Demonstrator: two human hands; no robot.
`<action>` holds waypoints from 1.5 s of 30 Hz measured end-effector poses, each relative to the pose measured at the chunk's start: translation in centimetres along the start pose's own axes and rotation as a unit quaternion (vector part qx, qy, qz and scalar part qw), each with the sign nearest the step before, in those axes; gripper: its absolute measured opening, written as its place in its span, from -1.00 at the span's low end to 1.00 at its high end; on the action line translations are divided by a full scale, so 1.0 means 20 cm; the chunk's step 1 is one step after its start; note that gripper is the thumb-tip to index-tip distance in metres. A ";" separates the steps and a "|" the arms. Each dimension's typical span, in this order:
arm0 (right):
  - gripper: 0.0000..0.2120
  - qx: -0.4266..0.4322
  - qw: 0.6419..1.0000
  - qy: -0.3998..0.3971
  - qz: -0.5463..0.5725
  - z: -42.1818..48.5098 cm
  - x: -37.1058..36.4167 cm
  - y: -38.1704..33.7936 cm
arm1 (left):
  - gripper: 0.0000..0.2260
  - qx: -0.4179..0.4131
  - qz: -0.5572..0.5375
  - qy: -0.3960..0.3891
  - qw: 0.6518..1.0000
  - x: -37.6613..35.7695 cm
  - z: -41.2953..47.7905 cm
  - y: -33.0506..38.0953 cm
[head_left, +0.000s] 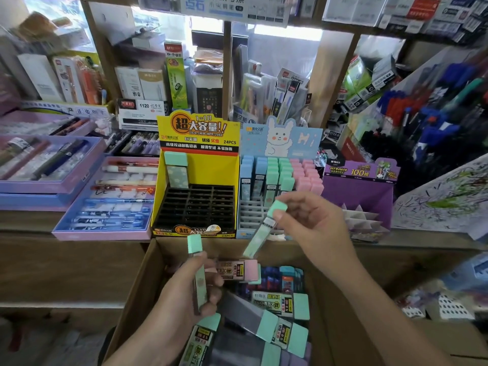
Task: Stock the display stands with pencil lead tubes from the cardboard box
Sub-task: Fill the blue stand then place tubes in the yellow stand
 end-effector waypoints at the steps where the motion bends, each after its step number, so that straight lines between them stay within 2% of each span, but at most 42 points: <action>1: -0.79 0.020 0.999 0.014 -0.027 0.02 0.02 -0.03 | -0.69 0.004 -0.007 -0.001 1.000 -0.01 -0.01 0.00; 6: -0.68 0.104 0.980 0.062 -0.157 0.11 0.09 -0.16 | -0.68 0.002 -0.020 0.023 1.000 0.00 -0.02 0.02; 9: -0.76 0.142 0.964 0.082 -0.211 0.16 0.11 -0.19 | -0.67 -0.002 -0.011 0.021 1.000 0.00 -0.03 0.04; 14: -0.83 0.133 0.954 0.069 -0.259 0.22 0.11 -0.16 | -0.71 0.001 -0.020 0.020 1.000 -0.01 -0.05 0.05; 28: -0.87 0.119 0.932 0.056 -0.337 0.26 0.07 -0.17 | -0.71 0.007 -0.009 -0.012 1.000 0.02 -0.01 0.02; 34: -0.94 0.180 0.905 0.107 -0.369 0.29 0.07 -0.19 | -0.70 0.009 -0.006 -0.025 1.000 0.01 0.00 0.01; 38: -0.96 0.210 0.870 0.141 -0.423 0.30 0.05 -0.15 | -0.70 0.014 -0.005 -0.033 0.999 0.00 -0.01 0.01; 45: -0.86 0.217 0.851 0.144 -0.456 0.27 0.04 -0.15 | -0.69 0.001 -0.004 -0.037 0.999 -0.01 -0.01 0.02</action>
Point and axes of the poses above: each hand's wrist, its own z-axis towards the middle knuckle, its own x-axis out of the back of the hand, y = z × x, the point moved 9 cm from there along z, towards the middle knuckle, and after that the axes turned 13 degrees about -x, right-handed, at the moved point
